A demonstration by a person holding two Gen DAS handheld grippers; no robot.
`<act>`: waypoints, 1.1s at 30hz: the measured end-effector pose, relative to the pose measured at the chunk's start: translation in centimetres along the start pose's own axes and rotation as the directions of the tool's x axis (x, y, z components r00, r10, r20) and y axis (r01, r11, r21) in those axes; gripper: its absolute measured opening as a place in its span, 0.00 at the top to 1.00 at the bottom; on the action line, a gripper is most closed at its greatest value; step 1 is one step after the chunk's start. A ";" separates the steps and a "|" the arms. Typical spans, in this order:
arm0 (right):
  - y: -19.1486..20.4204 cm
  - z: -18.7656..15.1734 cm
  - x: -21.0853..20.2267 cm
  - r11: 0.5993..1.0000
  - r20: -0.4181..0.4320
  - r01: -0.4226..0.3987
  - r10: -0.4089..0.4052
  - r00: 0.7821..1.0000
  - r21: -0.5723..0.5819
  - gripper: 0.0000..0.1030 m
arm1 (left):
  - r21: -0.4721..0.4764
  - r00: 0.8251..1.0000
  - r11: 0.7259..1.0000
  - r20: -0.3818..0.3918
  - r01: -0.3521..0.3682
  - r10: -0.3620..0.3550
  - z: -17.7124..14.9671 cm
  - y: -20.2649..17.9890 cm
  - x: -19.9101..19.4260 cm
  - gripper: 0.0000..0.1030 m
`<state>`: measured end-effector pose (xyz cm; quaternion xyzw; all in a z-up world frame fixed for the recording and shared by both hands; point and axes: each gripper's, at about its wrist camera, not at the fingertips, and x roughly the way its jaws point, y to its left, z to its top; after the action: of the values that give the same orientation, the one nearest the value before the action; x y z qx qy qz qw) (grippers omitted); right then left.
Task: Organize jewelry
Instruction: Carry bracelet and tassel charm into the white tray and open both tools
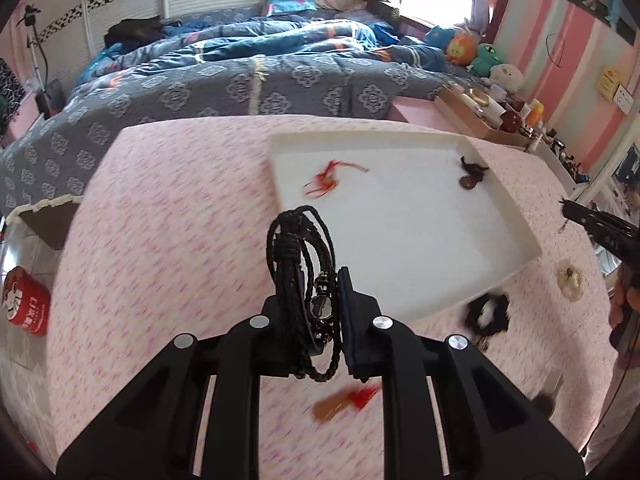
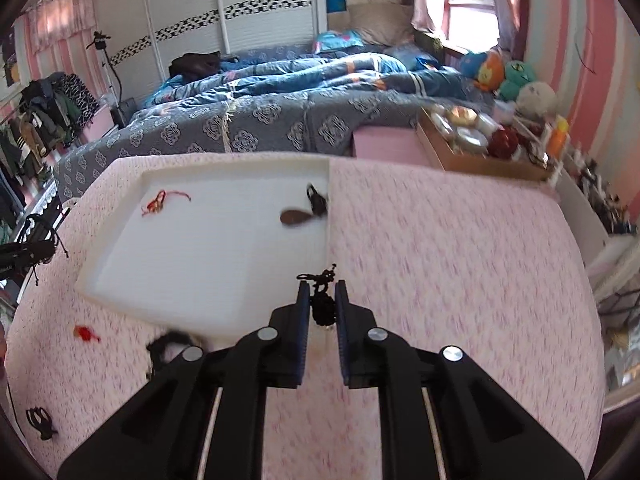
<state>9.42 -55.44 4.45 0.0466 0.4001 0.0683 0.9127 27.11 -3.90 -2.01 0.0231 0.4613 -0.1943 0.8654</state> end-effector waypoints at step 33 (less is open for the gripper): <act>3.7 3.5 14.3 0.997 -0.132 0.003 -0.014 0.991 -0.082 0.87 | 0.011 0.992 0.996 -0.092 -0.086 0.086 5.6 -2.7 14.1 0.83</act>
<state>21.27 -49.53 -3.04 0.0028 0.4570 0.0836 0.8855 37.62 -12.05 -9.80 0.0549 0.4988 -0.1572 0.8506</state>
